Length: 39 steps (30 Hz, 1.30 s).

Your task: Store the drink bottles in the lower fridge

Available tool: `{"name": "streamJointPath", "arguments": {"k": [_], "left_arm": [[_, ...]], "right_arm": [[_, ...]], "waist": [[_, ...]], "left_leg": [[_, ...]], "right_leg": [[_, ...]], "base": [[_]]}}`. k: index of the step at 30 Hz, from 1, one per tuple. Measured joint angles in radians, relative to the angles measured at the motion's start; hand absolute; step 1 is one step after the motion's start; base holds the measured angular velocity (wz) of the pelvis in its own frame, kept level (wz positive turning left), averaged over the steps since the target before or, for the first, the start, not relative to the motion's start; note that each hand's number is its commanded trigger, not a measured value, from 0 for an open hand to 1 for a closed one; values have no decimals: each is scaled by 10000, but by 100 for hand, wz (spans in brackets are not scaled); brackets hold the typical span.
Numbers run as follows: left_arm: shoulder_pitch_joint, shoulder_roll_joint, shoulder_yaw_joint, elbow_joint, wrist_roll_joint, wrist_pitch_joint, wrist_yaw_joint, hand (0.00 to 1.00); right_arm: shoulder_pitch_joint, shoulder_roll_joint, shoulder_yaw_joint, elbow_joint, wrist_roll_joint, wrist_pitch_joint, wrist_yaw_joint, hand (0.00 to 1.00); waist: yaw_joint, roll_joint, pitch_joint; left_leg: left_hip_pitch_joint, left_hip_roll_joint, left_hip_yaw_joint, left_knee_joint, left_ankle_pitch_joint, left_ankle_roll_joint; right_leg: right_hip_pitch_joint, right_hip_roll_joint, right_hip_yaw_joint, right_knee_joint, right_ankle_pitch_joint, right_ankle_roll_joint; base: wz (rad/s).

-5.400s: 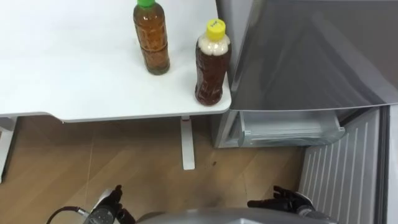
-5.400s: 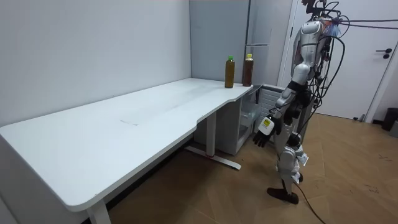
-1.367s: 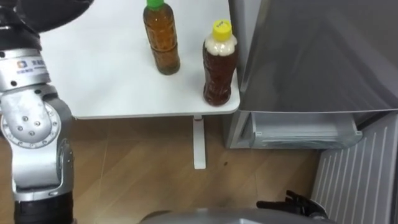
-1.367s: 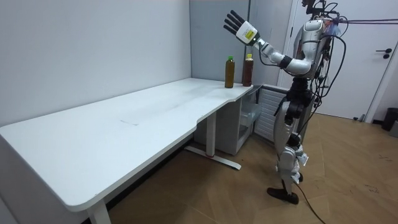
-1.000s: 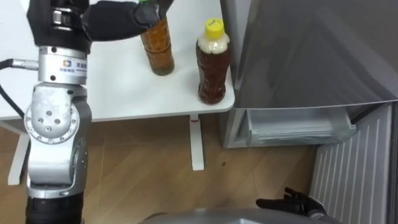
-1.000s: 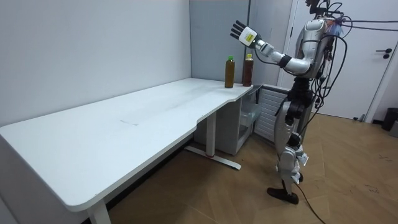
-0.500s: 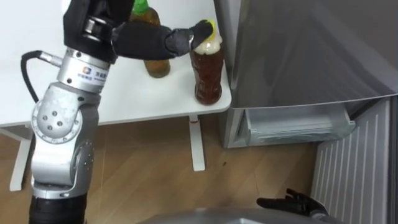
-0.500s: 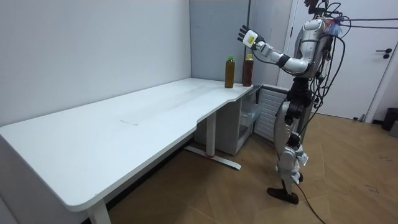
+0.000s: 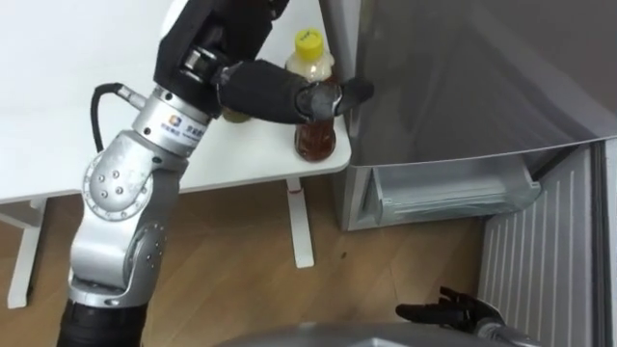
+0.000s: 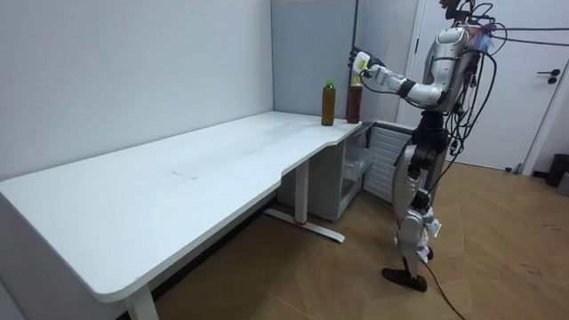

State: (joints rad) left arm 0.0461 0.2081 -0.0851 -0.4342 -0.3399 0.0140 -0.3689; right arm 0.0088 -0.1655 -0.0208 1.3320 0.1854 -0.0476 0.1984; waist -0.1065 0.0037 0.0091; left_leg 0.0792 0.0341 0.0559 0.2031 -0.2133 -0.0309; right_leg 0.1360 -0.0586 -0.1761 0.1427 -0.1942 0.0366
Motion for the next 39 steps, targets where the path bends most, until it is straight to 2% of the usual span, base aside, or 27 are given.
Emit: {"name": "streamJointPath", "arguments": {"k": [6,12,16,23,39], "left_arm": [[2,-57,2,901,16,72,-215,0],[8,-35,11,1344,16,152,-269,0],[12,-37,21,1418,12,168,-95,0],[12,-41,35,1418,69,171,148,0],[14,-23,32,1837,61,211,52,0]], "right_arm": [[7,46,12,-40,-27,53,-6,0],[17,70,270,-160,-29,55,-35,0],[22,81,453,-241,-30,55,-91,0],[21,61,558,-252,-29,58,-98,0],[164,31,570,-487,-29,55,-99,0]], "waist": [[51,-131,-10],[189,-205,-27],[320,-265,-1],[302,-232,-18],[285,-149,-41]], "left_leg": [[-1,-1,28,-16,2,3],[17,12,122,-81,2,3],[32,68,243,-133,2,2],[38,66,243,-126,3,2],[22,80,241,-61,2,2]], "right_leg": [[-21,9,57,-29,2,-3],[-82,16,127,-19,7,-9],[-157,53,232,75,16,-21],[-144,53,239,81,24,-30],[-145,60,238,116,40,-52]], "base": [[-2],[-5],[-7],[0],[0]]}}
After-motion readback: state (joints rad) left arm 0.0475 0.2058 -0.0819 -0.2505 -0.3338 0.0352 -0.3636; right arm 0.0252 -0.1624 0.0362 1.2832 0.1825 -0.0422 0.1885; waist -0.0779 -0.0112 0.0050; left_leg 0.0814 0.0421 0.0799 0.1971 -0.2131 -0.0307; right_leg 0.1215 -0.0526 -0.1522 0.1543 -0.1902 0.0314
